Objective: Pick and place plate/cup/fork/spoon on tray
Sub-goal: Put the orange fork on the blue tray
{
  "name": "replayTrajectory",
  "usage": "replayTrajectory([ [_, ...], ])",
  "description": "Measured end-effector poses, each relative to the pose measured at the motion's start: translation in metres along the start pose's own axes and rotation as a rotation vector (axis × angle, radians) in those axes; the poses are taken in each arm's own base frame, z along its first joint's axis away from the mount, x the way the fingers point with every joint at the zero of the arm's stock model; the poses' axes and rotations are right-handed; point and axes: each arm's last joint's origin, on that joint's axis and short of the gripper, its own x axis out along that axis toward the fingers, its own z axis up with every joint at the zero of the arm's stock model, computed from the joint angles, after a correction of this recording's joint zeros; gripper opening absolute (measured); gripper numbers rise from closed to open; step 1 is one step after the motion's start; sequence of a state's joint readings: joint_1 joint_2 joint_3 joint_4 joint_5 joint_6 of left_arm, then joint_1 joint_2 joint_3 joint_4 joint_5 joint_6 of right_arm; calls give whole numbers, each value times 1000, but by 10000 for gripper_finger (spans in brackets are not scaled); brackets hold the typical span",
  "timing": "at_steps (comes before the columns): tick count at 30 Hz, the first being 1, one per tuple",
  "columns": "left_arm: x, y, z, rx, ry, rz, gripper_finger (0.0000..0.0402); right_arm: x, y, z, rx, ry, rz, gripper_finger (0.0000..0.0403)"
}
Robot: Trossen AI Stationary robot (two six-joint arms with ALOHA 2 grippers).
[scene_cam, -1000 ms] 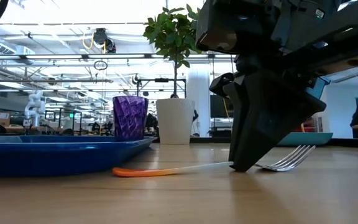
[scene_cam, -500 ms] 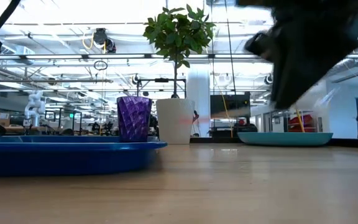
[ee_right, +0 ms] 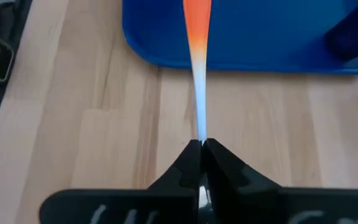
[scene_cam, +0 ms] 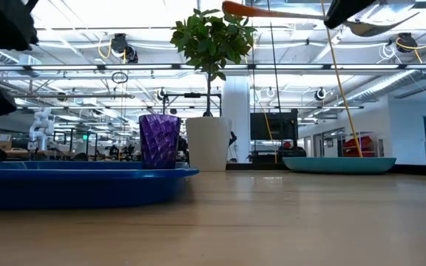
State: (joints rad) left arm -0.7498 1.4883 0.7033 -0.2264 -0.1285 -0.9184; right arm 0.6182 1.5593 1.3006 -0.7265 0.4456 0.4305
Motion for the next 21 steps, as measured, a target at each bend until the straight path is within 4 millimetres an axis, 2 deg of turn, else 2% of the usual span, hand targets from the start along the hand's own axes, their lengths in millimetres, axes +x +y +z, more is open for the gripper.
replayTrajectory([
  [5, 0, 1, 2, 21, 41, -34, 188, 0, -1, -2, -8, 19, -8, 0],
  [9, -2, -4, -11, 38, 239, -134, 188, 0, -1, -2, -7, 19, -8, 0],
  [15, -5, -10, -25, 53, 347, -171, 188, 0, -1, -2, -9, 22, -12, 0],
  [21, -11, -9, -36, 83, 455, -83, 188, 0, -1, -2, -10, 22, -16, 0],
])
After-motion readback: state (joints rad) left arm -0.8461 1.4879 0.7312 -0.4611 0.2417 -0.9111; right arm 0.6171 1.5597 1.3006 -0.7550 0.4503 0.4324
